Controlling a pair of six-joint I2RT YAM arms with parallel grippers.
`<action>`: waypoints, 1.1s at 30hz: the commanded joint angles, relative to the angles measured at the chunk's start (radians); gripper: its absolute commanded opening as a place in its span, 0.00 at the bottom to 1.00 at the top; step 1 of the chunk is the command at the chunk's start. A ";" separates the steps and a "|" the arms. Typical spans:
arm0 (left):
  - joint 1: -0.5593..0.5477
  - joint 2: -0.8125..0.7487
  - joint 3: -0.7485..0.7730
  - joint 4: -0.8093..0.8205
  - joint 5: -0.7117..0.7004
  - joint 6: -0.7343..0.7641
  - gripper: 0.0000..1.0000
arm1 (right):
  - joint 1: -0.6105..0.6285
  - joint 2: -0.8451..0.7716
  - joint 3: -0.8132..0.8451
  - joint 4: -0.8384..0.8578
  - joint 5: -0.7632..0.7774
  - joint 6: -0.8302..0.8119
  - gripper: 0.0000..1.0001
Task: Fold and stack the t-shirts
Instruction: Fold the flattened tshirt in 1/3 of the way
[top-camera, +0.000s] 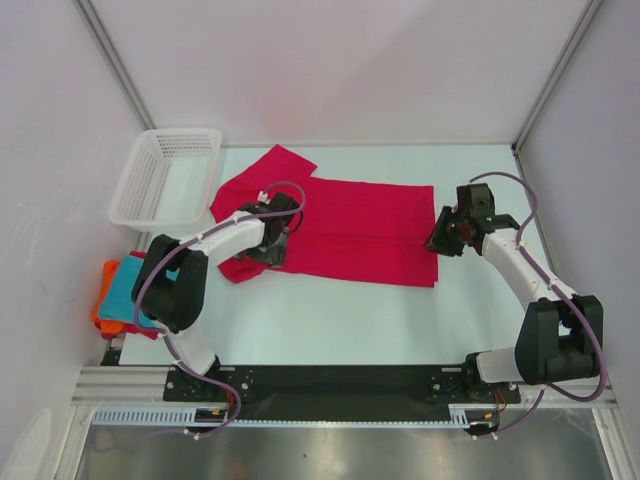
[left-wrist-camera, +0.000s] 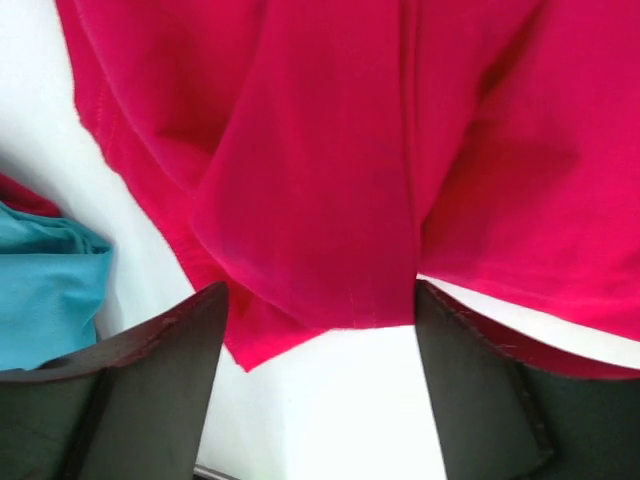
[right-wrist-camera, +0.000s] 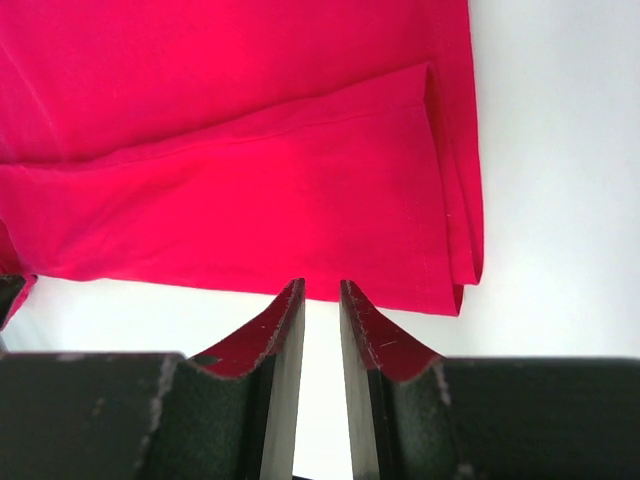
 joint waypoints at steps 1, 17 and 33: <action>0.012 -0.007 -0.003 -0.022 -0.044 -0.016 0.73 | -0.006 -0.036 -0.006 -0.009 0.017 -0.017 0.26; 0.029 -0.039 0.027 -0.051 -0.016 -0.022 0.25 | -0.005 -0.040 -0.023 0.000 0.014 -0.018 0.25; 0.121 -0.111 0.129 -0.132 -0.014 0.024 0.24 | -0.005 -0.028 -0.023 0.009 0.004 -0.018 0.25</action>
